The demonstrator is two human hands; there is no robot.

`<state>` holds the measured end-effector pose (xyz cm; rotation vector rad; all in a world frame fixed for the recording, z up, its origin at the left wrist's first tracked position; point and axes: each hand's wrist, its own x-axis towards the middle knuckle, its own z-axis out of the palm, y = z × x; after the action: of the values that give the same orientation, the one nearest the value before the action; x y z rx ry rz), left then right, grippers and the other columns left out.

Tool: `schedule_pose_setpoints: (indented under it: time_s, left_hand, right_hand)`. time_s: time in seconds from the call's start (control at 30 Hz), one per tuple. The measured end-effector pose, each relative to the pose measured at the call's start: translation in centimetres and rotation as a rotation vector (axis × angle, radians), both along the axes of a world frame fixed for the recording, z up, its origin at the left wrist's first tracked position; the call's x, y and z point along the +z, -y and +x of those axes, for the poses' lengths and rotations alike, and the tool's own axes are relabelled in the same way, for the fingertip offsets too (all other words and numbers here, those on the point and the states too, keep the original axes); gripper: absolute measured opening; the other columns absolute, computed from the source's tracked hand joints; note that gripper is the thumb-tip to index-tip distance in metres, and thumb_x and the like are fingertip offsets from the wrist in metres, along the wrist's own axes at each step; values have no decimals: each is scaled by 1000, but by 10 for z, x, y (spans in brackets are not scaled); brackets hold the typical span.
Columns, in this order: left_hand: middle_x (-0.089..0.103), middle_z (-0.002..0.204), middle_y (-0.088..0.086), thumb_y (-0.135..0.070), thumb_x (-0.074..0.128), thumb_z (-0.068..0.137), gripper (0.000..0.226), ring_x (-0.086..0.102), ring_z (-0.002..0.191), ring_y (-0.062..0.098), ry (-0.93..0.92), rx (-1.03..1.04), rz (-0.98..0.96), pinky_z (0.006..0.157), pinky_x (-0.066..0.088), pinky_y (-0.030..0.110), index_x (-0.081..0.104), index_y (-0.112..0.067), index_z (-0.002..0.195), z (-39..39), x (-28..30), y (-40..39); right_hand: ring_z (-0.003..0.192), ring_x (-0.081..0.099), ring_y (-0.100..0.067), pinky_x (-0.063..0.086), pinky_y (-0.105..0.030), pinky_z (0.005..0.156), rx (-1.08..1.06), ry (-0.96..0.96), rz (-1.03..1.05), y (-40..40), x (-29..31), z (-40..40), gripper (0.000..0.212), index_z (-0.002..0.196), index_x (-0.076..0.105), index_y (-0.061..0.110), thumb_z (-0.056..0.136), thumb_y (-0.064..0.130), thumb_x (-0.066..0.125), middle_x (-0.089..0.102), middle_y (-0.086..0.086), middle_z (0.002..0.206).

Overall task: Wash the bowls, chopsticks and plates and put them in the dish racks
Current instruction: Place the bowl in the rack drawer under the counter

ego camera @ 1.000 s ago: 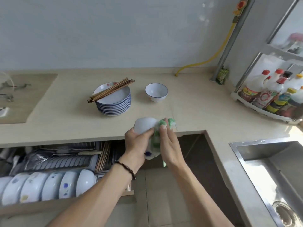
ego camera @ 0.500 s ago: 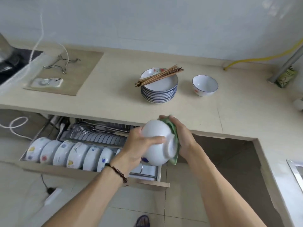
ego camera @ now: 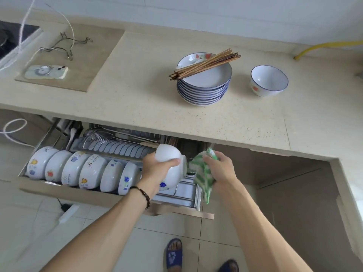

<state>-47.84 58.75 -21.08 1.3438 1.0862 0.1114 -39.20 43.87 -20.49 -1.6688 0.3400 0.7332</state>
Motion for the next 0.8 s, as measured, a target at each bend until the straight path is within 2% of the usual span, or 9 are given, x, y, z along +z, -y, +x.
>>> schedule_pose_setpoints:
  time_s: [0.1,0.23,0.33,0.4,0.47,0.57,0.67,0.73,0.8]
  left_hand:
    - [67,100,5,-14,90,69,43,62,96,28,-112,-120,58,65,48,30,67,-10,105,4,-33,-12]
    - [70,103,8,-18,94,63,47,65,97,28,-209,-160,74,73,55,34,70,-10,103,7,-77,-18]
    - [68,101,5,-18,92,67,48,62,94,25,-254,-178,72,62,45,27,68,-10,106,9,-97,-17]
    - [67,103,7,-18,93,66,52,62,96,26,-280,-174,66,68,46,28,66,-9,110,11,-110,-15]
    - [69,104,8,-18,93,64,55,64,97,27,-311,-176,70,73,50,30,66,-9,110,13,-122,-15]
    - [69,98,6,-18,93,64,48,65,92,26,-356,-182,84,72,51,30,66,-10,103,14,-138,-15]
    - [67,92,4,-19,92,68,41,64,88,24,-383,-176,102,71,48,28,63,-16,97,14,-146,-14]
    - [67,91,4,-19,91,69,40,62,86,24,-395,-171,89,71,47,28,62,-15,97,14,-153,-14]
    - [68,96,7,-22,91,71,43,63,87,25,-414,-175,88,72,49,30,63,-11,101,15,-159,-15]
  right_hand:
    - [75,64,-33,55,-67,79,-6,2,-32,1,-22,6,25,119,62,18,95,10,65,73,-22,101]
    - [77,67,-33,56,-64,78,-2,-27,-66,1,-48,5,31,124,59,20,95,10,64,73,-16,100]
    - [80,72,-29,59,-59,78,2,-50,-89,0,-66,5,31,125,60,19,95,10,64,73,-14,102]
    - [86,75,-29,60,-56,79,14,-71,-97,-2,-75,5,32,126,60,18,95,11,64,73,-11,103]
    - [88,74,-32,60,-55,80,19,-74,-103,-5,-82,5,30,123,62,17,95,10,64,73,-10,102]
    - [93,72,-39,58,-58,80,30,-70,-114,-12,-87,6,20,109,66,20,94,8,63,74,-12,98]
    - [80,71,-33,58,-59,79,53,-65,-115,-18,-93,7,18,93,65,27,93,9,63,73,-10,92]
    - [79,72,-27,59,-56,78,66,-64,-113,-21,-97,8,17,93,66,26,93,9,64,74,-9,91]
    - [83,75,-29,60,-55,78,71,-67,-108,-22,-101,9,15,96,67,24,94,9,64,74,-9,92]
